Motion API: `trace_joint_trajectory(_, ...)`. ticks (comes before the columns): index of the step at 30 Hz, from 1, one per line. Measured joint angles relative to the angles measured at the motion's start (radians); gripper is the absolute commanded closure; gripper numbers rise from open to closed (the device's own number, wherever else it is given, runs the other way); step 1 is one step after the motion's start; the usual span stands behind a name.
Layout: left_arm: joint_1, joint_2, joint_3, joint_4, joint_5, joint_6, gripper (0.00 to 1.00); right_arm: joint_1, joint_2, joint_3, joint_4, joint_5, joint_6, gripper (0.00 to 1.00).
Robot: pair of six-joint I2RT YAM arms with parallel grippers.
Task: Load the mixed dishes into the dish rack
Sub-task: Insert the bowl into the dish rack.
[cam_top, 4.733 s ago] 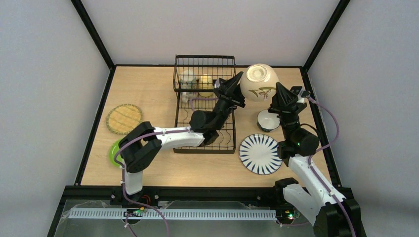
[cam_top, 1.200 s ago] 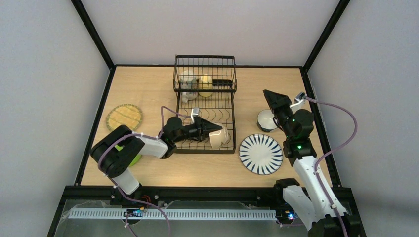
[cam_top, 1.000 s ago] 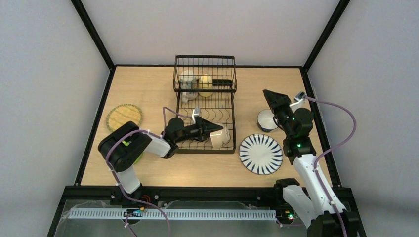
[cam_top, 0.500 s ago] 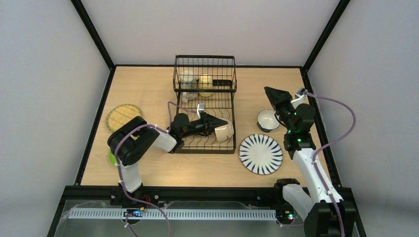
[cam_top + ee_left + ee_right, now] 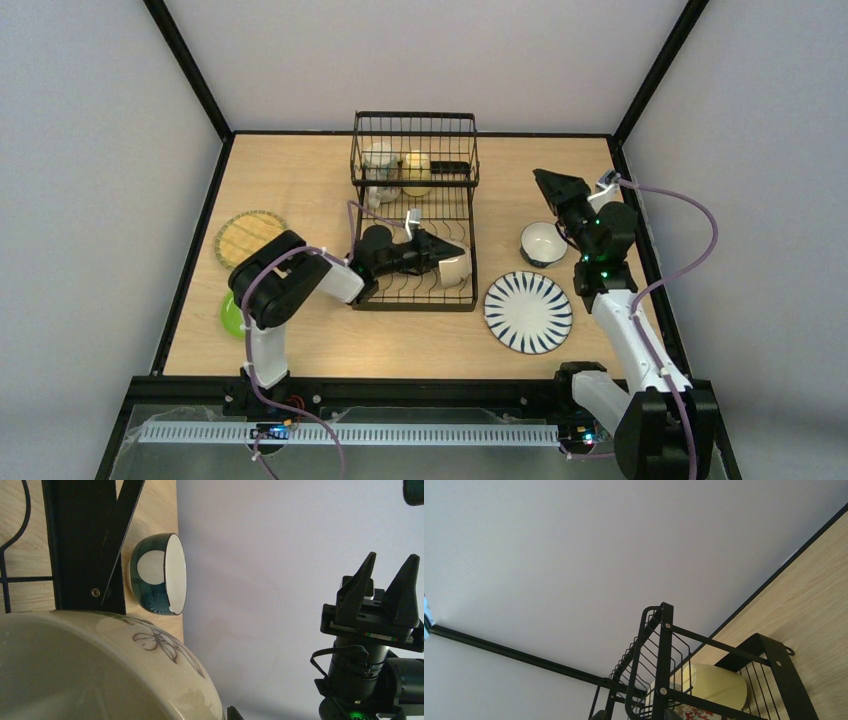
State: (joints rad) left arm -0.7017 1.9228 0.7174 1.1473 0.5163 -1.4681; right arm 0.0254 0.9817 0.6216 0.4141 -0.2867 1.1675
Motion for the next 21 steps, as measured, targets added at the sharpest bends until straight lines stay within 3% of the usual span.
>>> trace_joint_trajectory(21,-0.039,0.129,-0.016,0.262,-0.103,-0.104,0.98,-0.005,0.003,0.031,-0.002,-0.027,-0.018,0.36)
